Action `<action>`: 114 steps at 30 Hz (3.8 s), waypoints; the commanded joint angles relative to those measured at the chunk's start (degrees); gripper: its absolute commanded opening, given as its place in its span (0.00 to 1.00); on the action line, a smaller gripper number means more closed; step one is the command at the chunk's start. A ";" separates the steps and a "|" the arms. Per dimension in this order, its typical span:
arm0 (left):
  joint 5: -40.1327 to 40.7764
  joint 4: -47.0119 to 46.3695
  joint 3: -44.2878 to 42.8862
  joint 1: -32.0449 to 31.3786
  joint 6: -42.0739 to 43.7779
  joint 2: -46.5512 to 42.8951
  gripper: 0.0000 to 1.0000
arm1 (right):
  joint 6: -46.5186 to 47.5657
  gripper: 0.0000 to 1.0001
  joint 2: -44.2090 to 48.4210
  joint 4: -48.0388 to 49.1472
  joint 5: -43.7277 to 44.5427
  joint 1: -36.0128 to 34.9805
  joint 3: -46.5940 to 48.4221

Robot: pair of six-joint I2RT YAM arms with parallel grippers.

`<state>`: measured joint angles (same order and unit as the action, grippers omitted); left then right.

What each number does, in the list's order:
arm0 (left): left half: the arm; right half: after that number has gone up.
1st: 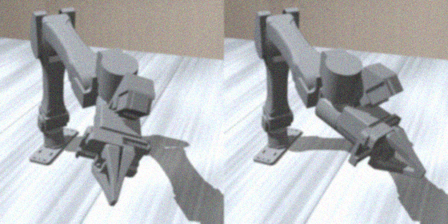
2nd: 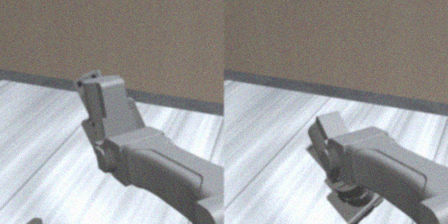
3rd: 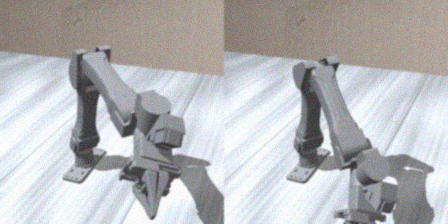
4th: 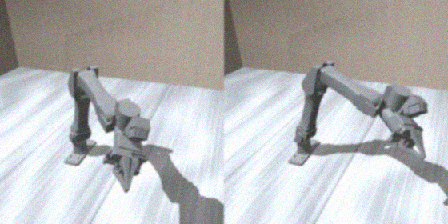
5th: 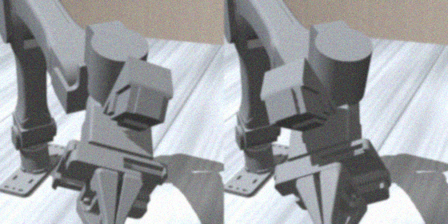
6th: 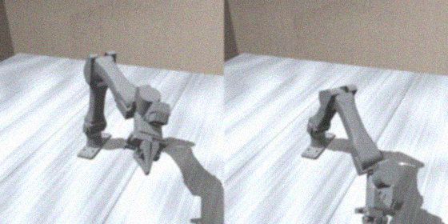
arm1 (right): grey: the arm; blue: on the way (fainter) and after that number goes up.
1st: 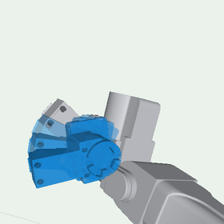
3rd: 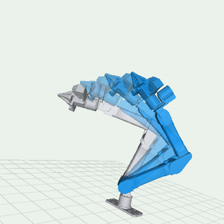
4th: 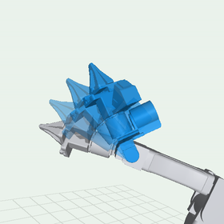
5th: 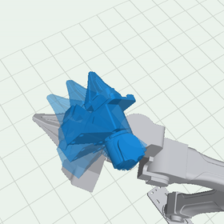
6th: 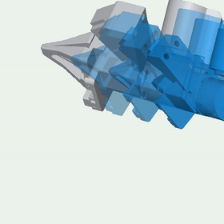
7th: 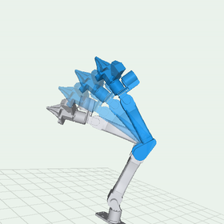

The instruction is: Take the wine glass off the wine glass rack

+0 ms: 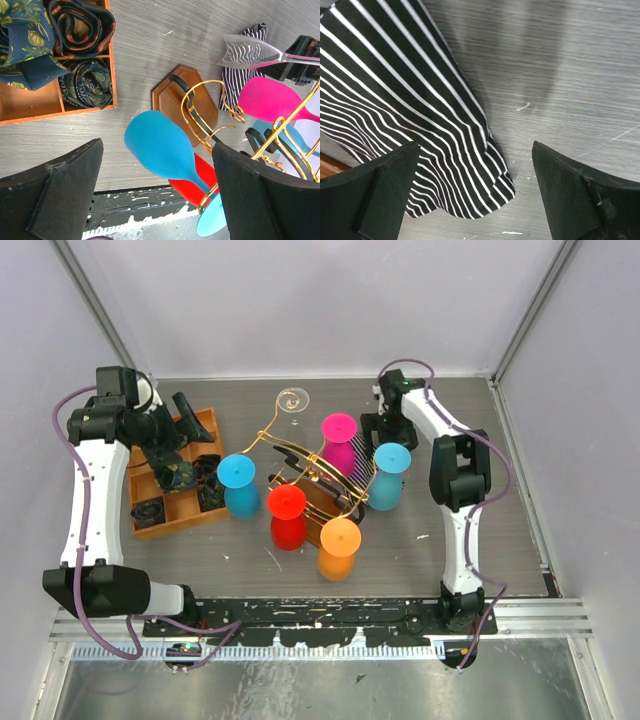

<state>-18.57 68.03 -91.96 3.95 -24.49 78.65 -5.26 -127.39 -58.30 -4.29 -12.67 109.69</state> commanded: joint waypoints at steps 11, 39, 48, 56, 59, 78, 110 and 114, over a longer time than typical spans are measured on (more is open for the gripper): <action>-1.39 0.64 -1.48 -0.18 0.68 -0.74 0.98 | -2.03 1.00 -5.21 -5.58 18.30 1.64 5.34; -1.47 -0.13 2.21 -0.25 0.39 -2.00 0.98 | -9.73 1.00 8.62 0.32 7.02 12.04 -12.29; 0.31 1.15 0.56 -0.18 1.89 -0.79 0.98 | -11.04 1.00 2.27 0.59 3.67 19.41 -9.73; 2.27 -1.05 1.63 -0.17 1.39 1.96 0.98 | -8.60 1.00 -9.04 0.96 10.52 23.96 6.30; 3.36 -2.81 3.17 -0.15 0.99 3.20 0.98 | -8.83 1.00 -12.24 1.93 11.93 25.13 12.48; 13.30 -0.97 7.47 -0.47 1.37 10.17 0.98 | -9.99 1.00 10.96 10.16 5.91 18.40 2.70; 15.77 -12.07 36.29 5.24 -14.22 7.19 0.98 | -9.95 1.00 26.62 7.44 0.73 10.47 1.41; 14.90 -13.05 35.49 8.92 -13.65 9.77 0.98 | -9.67 1.00 27.38 7.28 0.76 10.47 0.96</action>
<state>-2.87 57.25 -56.34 9.87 -37.82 86.39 -15.33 -103.96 -51.57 -3.36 -2.39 110.54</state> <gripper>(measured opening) 0.978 0.999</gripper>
